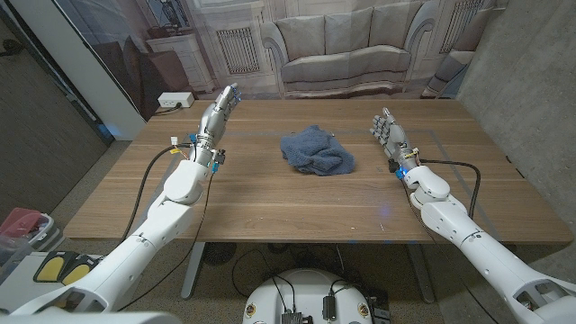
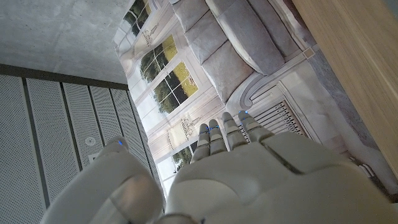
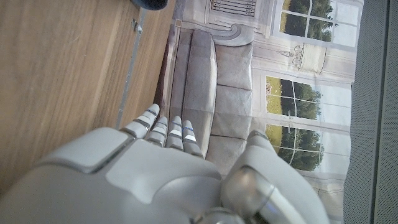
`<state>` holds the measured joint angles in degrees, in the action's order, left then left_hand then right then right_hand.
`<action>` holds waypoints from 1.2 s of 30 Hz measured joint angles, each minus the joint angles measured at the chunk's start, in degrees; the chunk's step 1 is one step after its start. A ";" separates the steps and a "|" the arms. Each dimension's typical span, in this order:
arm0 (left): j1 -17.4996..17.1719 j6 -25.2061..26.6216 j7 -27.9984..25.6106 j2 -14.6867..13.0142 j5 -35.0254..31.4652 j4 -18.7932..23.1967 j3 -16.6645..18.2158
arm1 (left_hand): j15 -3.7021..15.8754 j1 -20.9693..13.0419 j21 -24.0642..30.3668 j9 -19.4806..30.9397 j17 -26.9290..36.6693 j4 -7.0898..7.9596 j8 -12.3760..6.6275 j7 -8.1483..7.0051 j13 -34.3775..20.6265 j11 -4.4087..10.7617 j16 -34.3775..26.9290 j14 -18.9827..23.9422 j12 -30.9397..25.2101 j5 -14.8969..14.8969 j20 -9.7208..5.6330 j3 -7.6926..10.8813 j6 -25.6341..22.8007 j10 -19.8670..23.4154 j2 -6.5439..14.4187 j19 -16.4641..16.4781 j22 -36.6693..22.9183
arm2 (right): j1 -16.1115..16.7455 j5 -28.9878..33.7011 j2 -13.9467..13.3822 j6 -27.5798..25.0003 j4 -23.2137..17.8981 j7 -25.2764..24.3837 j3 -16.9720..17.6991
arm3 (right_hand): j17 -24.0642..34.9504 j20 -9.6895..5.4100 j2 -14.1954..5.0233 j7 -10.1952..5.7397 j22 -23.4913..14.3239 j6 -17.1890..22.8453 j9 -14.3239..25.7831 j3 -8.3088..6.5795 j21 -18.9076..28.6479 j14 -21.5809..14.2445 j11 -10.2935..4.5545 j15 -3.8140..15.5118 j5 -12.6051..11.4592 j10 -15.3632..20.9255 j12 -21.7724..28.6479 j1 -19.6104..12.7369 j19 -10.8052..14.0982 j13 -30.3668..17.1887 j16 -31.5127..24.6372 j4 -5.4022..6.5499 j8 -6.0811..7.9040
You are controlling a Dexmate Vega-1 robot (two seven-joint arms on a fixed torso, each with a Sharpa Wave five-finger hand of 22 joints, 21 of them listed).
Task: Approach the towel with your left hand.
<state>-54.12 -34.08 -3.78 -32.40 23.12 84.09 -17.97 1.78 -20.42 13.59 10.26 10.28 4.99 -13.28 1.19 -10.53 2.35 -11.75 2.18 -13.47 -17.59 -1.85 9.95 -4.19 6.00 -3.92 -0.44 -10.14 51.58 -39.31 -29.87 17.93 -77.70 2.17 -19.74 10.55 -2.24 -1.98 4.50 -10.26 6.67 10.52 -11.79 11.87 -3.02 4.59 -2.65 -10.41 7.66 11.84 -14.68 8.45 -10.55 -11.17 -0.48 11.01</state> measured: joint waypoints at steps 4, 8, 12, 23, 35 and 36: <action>0.12 -0.14 -0.32 0.05 -0.88 -0.06 -0.12 | 0.10 -0.21 0.00 0.00 0.00 -0.17 0.00 -0.17 0.00 0.00 0.00 0.10 0.00 0.00 0.00 -0.17 -0.17 0.00 0.21 0.00 0.00 | -0.15 0.04 0.19 -0.03 0.03 -0.01 -0.13 | 0.00 0.00 0.00 0.00 0.00 0.00 0.00 0.00 0.00 -0.22 0.00 0.22 -0.22 0.00 0.00 0.00 0.00 0.00 0.00 0.00 0.00; 0.26 -0.16 -0.82 0.05 -1.92 -0.05 -0.25 | 0.10 -0.21 0.00 0.00 0.00 -0.24 0.00 -0.17 0.00 0.00 0.00 0.10 0.00 0.00 0.00 -0.24 -0.17 0.00 0.21 0.00 0.00 | -0.36 0.06 0.37 -0.03 0.37 0.04 -0.26 | 0.00 0.00 0.00 0.00 0.00 0.00 0.00 0.00 0.00 -0.31 0.00 0.31 -0.23 0.00 0.00 0.00 0.00 0.00 0.00 0.00 0.00; 0.32 -0.17 -1.49 0.05 -3.34 0.24 -0.44 | 0.10 -0.22 0.00 0.00 0.00 -0.24 0.36 -0.17 0.00 -0.22 0.00 0.10 0.00 0.00 -0.21 -0.24 -0.17 0.22 0.22 0.20 0.00 | -0.48 0.07 0.44 -0.03 0.59 0.18 -0.29 | -0.01 0.00 0.00 0.00 0.00 0.00 0.00 0.00 0.00 -0.31 0.21 0.31 -0.23 0.21 0.00 0.00 0.00 0.00 0.00 0.00 0.00; 0.39 -0.31 -3.38 0.04 -6.78 1.10 -0.88 | 0.41 -1.00 -0.27 0.29 0.00 -0.23 0.56 -0.17 0.01 -0.01 0.00 0.41 0.00 -0.22 -0.20 -0.23 -0.16 0.44 0.19 0.20 0.00 | -0.44 -0.21 0.51 0.50 1.09 0.45 -0.05 | -0.01 0.00 -0.17 0.00 0.00 0.00 0.00 0.25 -0.01 -0.31 0.21 0.31 -0.22 0.20 0.00 0.17 -0.01 0.00 0.00 -0.25 0.00; -0.50 -0.11 -7.05 0.02 -11.78 2.83 -0.79 | 0.16 -1.43 -0.27 0.29 0.00 -0.23 0.56 -0.16 0.01 0.08 0.00 0.65 0.40 -0.21 0.11 -0.23 -0.77 0.74 0.52 0.51 -0.01 | 0.10 -0.51 0.60 1.06 1.37 0.56 0.25 | -0.02 0.00 -0.16 -0.22 0.00 0.22 0.00 0.25 -0.01 -0.30 0.21 0.30 -0.22 0.20 0.00 0.17 -0.01 0.00 0.00 -0.24 0.00; -0.90 -0.05 -7.28 -0.07 -12.16 3.51 -0.62 | 0.16 -1.42 -0.27 0.29 0.00 -0.23 0.56 -0.16 0.01 -0.01 0.00 0.65 0.40 -0.21 0.11 -0.23 -0.77 0.83 0.52 0.51 -0.01 | 0.14 -0.55 0.60 1.14 1.36 0.57 0.25 | -0.02 0.00 -0.16 -0.22 0.00 0.22 0.00 0.25 -0.01 -0.30 0.21 0.30 -0.22 0.20 0.00 0.17 -0.01 0.00 0.00 -0.24 0.00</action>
<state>-55.02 -34.13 -11.06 -32.47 10.97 87.61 -18.59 1.94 -21.84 13.32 10.55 10.28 4.75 -12.72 1.03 -10.52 2.34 -11.75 2.83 -13.07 -17.80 -1.74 9.72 -4.96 6.83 -3.40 0.07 -10.14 51.72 -39.86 -29.27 19.07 -76.35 2.73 -19.48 10.53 -2.24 -2.14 4.28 -10.26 6.89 10.52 -11.55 11.86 -3.32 4.80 -2.34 -10.63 7.86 11.84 -14.51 8.44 -10.54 -11.17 -0.72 11.01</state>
